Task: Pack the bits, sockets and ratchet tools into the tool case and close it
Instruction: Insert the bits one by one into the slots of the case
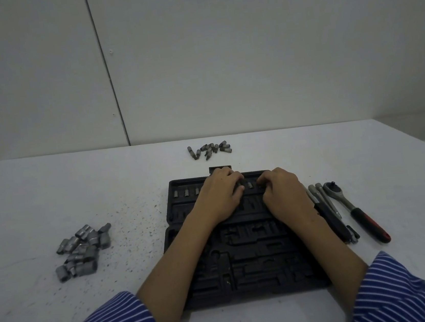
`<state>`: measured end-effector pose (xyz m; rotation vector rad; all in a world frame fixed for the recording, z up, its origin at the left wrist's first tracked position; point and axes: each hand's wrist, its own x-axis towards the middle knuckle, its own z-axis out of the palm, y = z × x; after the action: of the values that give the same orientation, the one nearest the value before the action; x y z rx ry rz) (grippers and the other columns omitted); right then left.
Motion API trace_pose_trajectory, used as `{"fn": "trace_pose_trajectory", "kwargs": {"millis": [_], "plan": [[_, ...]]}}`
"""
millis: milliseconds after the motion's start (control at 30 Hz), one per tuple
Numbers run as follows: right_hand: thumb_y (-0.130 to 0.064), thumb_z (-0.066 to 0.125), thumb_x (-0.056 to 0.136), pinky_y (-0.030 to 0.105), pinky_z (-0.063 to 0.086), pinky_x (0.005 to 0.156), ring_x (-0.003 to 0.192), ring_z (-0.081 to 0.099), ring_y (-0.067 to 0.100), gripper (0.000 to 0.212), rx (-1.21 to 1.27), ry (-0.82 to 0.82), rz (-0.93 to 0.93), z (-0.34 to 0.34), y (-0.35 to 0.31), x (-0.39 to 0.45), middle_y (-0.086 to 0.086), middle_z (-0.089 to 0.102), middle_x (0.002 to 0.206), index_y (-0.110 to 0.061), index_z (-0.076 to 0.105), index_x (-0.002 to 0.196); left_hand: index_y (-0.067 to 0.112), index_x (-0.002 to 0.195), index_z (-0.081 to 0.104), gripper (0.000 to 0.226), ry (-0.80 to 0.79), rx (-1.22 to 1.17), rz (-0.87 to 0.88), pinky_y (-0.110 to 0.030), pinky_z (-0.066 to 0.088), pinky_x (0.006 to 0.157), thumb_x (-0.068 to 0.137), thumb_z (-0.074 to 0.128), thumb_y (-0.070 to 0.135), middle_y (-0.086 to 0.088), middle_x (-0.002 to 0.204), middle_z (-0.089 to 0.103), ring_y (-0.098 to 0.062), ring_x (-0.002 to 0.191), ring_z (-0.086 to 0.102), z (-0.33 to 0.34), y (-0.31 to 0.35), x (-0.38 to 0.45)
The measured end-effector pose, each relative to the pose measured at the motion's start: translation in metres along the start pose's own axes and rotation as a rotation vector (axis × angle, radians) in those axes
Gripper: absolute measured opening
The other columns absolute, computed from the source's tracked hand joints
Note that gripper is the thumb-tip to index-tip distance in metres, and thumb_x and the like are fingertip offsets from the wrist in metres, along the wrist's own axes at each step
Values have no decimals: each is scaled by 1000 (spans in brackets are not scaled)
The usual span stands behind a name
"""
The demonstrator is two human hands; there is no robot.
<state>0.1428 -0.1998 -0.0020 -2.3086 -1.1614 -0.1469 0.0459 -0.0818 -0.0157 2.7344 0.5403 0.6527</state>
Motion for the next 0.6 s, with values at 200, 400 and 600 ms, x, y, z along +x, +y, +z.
{"fn": "trace_pose_trajectory", "kwargs": {"millis": [200,400,600], "plan": [[-4,43,90,29,43,80,101,55,24,30,-8,-1,-14,-1,-1,-1,9,60,113,-10,66,109,13,120,55,29,6,11,-4,-30,36,93,95,46,25,-5,120,53,-20,114,43,0,0,0],[-9,45,90,28,43,77,100,56,23,28,-20,-9,-21,-1,-1,1,8,61,111,-12,67,108,13,118,56,29,-8,32,-20,-32,37,92,95,46,27,-5,122,52,-20,115,43,-2,1,1],[-13,46,89,29,45,71,97,58,22,28,-63,-48,-53,-1,-8,7,5,65,108,-15,67,107,12,116,56,27,-12,13,-40,-34,39,93,94,47,25,-6,120,54,-21,114,44,-3,0,3]]}}
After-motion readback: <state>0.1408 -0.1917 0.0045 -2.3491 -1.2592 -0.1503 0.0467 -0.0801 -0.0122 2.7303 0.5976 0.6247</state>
